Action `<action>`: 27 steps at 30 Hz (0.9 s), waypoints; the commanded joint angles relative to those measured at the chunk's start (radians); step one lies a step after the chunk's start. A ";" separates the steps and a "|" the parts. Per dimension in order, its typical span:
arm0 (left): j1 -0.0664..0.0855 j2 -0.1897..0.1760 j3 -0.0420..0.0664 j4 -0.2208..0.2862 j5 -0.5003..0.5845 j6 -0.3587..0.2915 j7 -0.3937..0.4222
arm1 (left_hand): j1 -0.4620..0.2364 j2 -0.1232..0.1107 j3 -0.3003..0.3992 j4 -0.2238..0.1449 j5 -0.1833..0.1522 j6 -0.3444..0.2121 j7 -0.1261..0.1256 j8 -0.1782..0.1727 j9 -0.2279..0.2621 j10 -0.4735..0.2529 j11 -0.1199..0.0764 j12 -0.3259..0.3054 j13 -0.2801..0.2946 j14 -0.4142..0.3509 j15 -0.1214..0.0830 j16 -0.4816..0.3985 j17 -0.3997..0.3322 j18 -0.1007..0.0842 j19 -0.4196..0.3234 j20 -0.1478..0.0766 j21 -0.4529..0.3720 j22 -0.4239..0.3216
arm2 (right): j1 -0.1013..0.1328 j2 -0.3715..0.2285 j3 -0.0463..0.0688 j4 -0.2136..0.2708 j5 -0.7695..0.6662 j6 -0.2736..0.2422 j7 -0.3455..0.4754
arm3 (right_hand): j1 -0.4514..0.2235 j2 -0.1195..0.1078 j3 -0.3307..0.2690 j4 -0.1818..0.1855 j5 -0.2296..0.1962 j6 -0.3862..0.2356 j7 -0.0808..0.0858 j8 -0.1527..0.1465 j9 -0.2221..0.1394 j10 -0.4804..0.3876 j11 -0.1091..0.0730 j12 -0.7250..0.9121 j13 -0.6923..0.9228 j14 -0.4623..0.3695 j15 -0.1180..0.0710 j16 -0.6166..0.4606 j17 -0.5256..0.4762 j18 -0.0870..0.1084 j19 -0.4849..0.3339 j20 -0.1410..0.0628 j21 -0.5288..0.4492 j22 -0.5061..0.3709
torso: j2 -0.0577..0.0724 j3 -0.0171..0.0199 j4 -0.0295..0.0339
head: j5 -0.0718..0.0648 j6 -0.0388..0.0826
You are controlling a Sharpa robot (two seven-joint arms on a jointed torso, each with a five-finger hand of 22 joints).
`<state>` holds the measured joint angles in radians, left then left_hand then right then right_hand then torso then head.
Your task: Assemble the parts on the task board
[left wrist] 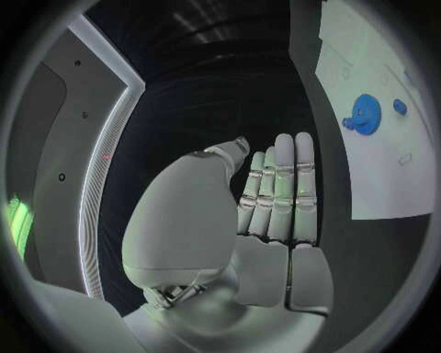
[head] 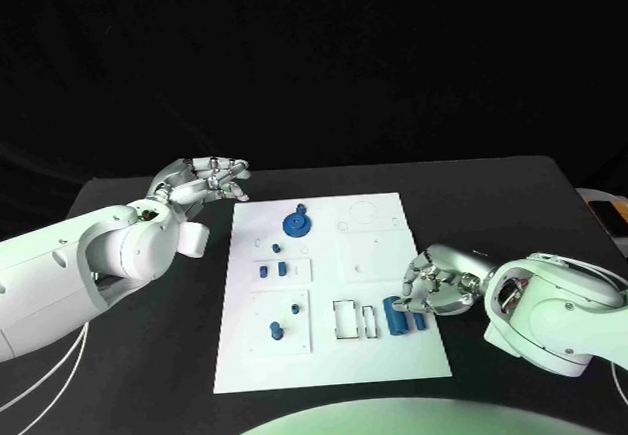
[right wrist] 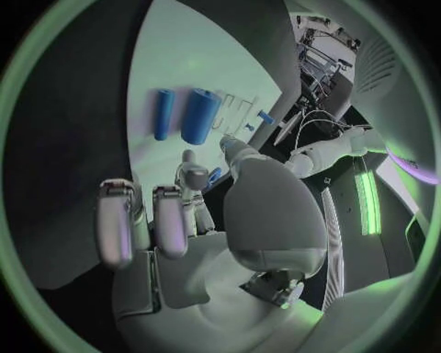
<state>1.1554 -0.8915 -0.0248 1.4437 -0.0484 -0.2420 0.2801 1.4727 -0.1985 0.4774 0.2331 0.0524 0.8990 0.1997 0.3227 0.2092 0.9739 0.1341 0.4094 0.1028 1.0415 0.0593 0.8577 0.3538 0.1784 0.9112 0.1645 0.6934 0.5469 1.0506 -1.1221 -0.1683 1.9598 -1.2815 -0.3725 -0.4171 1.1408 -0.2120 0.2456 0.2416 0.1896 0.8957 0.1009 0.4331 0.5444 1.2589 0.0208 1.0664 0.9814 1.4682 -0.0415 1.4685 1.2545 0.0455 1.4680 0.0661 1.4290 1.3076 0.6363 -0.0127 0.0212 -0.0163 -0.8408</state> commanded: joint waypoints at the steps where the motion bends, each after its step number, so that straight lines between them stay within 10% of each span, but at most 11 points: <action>1: 0.001 0.000 0.001 0.004 -0.001 0.018 0.007 | -0.007 0.006 -0.005 0.003 0.001 -0.004 -0.001 -0.003 0.000 -0.006 0.001 0.003 -0.001 -0.002 0.006 -0.004 0.001 0.004 0.008 -0.001 -0.006 -0.001 | -0.007 0.007 -0.001 -0.001 -0.060 0.034 -0.054 | -0.006 -0.004 -0.009 0.015 0.001 0.001 -0.002 0.008 0.003 0.000 -0.001 -0.007 -0.004 0.050 -0.008 0.004 -0.001 -0.015 0.051 -0.008 0.002 0.216 | 0.000 0.0004 0.0004 | 0.000 -0.003; 27: 0.001 -0.009 0.000 0.010 -0.001 0.026 -0.001 | -0.008 0.006 -0.006 0.005 0.001 -0.004 -0.001 -0.003 0.001 -0.006 0.001 0.003 -0.001 -0.002 0.006 -0.004 0.001 0.004 0.008 -0.001 -0.007 -0.002 | -0.050 0.079 -0.004 -0.055 -0.088 0.064 -0.087 | -0.002 0.017 -0.100 0.050 -0.032 -0.003 -0.005 0.024 0.023 -0.017 -0.002 -0.042 -0.021 0.044 -0.009 -0.005 -0.025 -0.009 0.041 -0.010 -0.026 0.208 | -0.001 -0.0005 0.0001 | 0.011 -0.014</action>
<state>1.1554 -0.9011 -0.0250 1.4500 -0.0485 -0.2356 0.2778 1.4688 -0.1946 0.4746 0.2359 0.0524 0.8990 0.1997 0.3227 0.2092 0.9740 0.1341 0.4094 0.1029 1.0415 0.0593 0.8577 0.3536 0.1784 0.9113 0.1645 0.6934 0.5457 1.0043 -1.0452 -0.1710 1.9092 -1.3428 -0.3351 -0.4822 1.1372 -0.2077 0.1487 0.2910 0.1598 0.8959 0.1007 0.4567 0.5694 1.2498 0.0191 1.0259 0.9617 1.4646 -0.0450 1.4684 1.2317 0.0455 1.4643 0.0626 1.4061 1.3073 0.6360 -0.0126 0.0210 -0.0067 -0.8530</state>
